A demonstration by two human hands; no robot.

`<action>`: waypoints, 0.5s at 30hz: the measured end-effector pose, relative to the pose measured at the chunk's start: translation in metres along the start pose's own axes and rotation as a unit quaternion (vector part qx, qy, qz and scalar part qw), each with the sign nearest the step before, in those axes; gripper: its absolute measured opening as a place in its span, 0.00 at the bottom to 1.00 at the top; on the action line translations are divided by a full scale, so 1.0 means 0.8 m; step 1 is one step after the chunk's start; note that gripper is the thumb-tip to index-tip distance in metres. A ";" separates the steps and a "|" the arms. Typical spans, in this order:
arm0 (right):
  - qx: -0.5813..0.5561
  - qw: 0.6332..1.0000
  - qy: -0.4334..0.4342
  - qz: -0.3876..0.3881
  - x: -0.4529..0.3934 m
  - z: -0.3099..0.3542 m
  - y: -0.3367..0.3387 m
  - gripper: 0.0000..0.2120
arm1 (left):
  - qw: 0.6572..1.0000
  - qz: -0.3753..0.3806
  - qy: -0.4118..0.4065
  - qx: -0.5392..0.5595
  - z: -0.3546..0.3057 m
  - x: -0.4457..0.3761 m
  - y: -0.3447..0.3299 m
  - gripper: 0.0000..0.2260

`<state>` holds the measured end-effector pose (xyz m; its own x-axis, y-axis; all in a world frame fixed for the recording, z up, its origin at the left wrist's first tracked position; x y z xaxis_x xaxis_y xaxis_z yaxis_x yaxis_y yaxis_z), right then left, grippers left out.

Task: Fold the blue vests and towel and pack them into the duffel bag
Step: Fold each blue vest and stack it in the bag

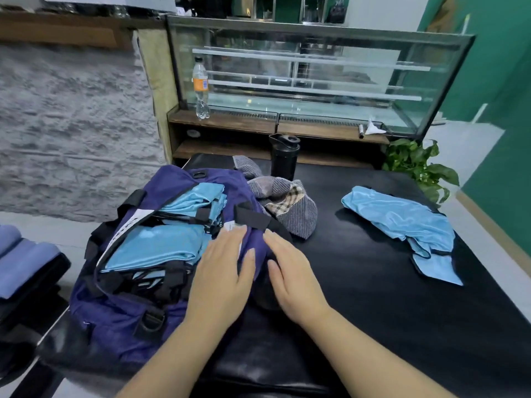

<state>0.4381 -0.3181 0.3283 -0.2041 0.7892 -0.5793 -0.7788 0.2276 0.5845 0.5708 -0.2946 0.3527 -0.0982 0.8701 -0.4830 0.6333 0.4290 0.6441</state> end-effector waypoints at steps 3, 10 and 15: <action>0.039 0.998 -0.031 -0.032 0.028 -0.047 0.044 0.23 | 0.999 0.035 -0.022 0.029 -0.026 0.011 -0.057 0.28; 0.131 0.982 -0.132 -0.036 0.092 -0.162 0.131 0.24 | 0.984 0.155 -0.088 0.029 -0.069 0.034 -0.171 0.23; 0.252 0.947 -0.194 -0.047 0.126 -0.231 0.187 0.25 | 0.963 0.223 -0.149 0.025 -0.088 0.039 -0.220 0.22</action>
<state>0.1912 -0.3098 0.2525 0.1607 0.8802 -0.4466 -0.3808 0.4727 0.7947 0.4028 -0.3261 0.2662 0.4113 0.8540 -0.3188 0.5992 0.0103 0.8006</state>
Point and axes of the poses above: each hand's wrist, its own x-axis away from the middle knuckle, its own y-axis out of the back of the hand, z = x × y, the point moved 7 cm from there along -x, towards the middle knuckle, and after that the axes turned 7 degrees about -z, right-handed, at the moved point
